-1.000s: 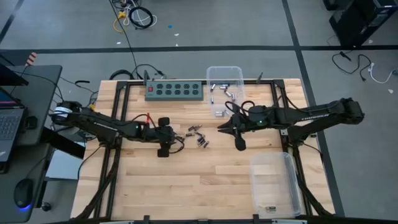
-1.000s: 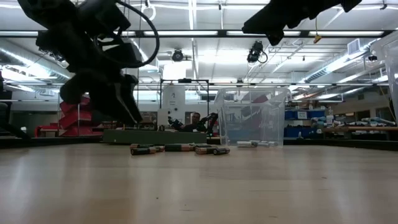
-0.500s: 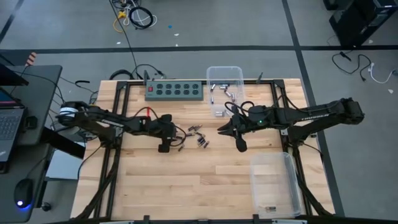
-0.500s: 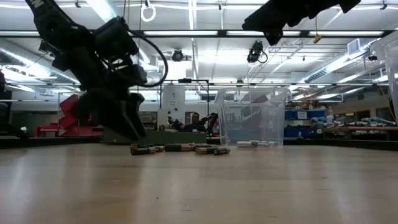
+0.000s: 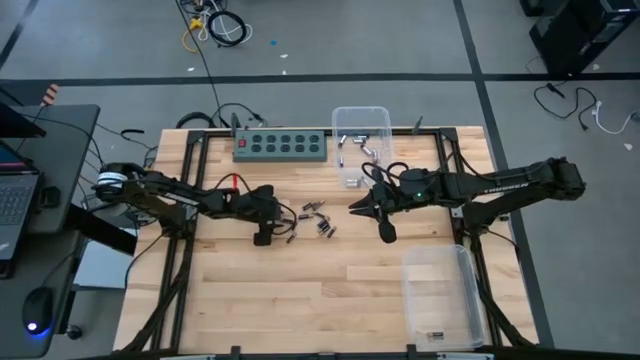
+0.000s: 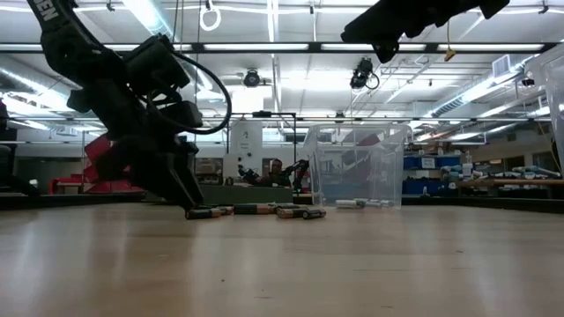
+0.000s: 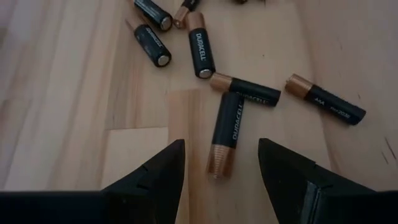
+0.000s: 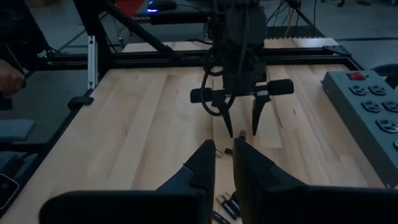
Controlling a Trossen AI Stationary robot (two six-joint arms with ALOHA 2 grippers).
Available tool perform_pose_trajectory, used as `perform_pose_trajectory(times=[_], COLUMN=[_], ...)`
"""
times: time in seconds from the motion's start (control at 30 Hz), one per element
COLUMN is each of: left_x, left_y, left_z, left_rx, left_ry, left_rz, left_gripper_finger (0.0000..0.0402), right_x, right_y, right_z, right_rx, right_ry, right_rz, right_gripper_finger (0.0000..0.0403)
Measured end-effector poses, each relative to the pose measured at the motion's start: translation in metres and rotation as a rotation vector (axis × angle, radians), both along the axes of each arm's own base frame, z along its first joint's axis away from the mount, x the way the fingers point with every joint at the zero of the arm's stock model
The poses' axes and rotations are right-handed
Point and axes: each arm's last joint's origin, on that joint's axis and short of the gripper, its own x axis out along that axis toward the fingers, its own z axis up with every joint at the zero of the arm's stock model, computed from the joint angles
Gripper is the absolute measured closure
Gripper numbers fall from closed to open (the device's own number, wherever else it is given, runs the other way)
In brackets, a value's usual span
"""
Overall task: Sort batteries
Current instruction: Put the black battery into the bottom transparent bin
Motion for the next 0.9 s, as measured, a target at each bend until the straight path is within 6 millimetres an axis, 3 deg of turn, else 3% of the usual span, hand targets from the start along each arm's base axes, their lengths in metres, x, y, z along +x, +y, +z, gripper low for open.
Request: perform_pose_trajectory(times=[0.2, 0.43, 0.9], left_x=[0.0, 0.004, 0.006], left_y=[0.0, -0.001, 0.001], left_z=[-0.004, -0.014, -0.012], left_rx=[-0.021, -0.059, -0.09], left_ry=[0.017, 0.032, -0.012], left_rz=[0.021, 0.04, 0.124], left_gripper_finger=[0.0205, 0.0246, 0.0382], right_x=[0.001, 0.001, 0.001], right_y=[0.0, 0.0, 0.0], right_z=[0.001, 0.002, 0.002], right_rx=[-0.022, -0.032, -0.056], right_ry=[-0.013, -0.023, -0.027], right_rz=[0.001, 0.003, 0.009], right_gripper_finger=[0.0359, 0.0357, 0.0359])
